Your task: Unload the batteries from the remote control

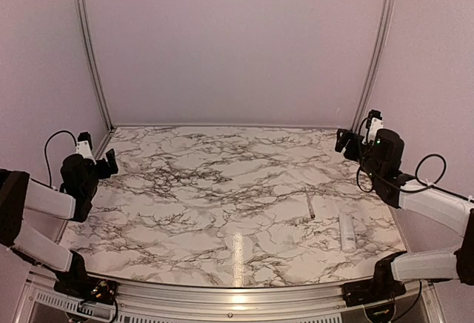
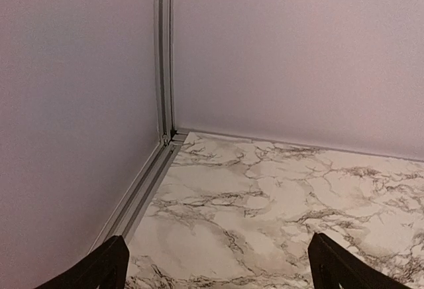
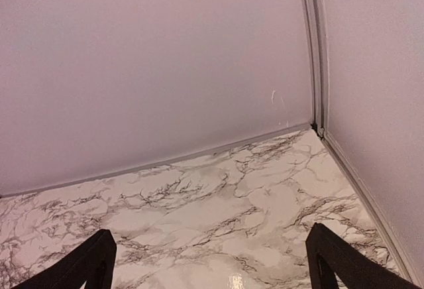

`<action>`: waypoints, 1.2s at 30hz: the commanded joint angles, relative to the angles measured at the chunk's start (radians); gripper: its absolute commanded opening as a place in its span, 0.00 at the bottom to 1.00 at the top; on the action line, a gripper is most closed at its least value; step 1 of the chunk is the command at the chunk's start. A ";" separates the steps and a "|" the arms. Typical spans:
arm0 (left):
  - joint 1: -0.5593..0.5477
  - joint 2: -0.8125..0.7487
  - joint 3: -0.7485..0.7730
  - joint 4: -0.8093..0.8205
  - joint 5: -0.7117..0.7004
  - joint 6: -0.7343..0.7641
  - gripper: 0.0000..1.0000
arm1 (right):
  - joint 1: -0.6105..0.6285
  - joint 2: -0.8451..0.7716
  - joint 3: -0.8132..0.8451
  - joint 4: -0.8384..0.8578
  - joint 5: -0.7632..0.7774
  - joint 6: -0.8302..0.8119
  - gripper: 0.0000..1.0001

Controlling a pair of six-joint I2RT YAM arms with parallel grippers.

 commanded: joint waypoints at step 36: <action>-0.402 -0.401 0.199 -0.914 0.097 -0.613 0.99 | 0.037 -0.093 0.063 -1.024 -0.038 0.498 0.98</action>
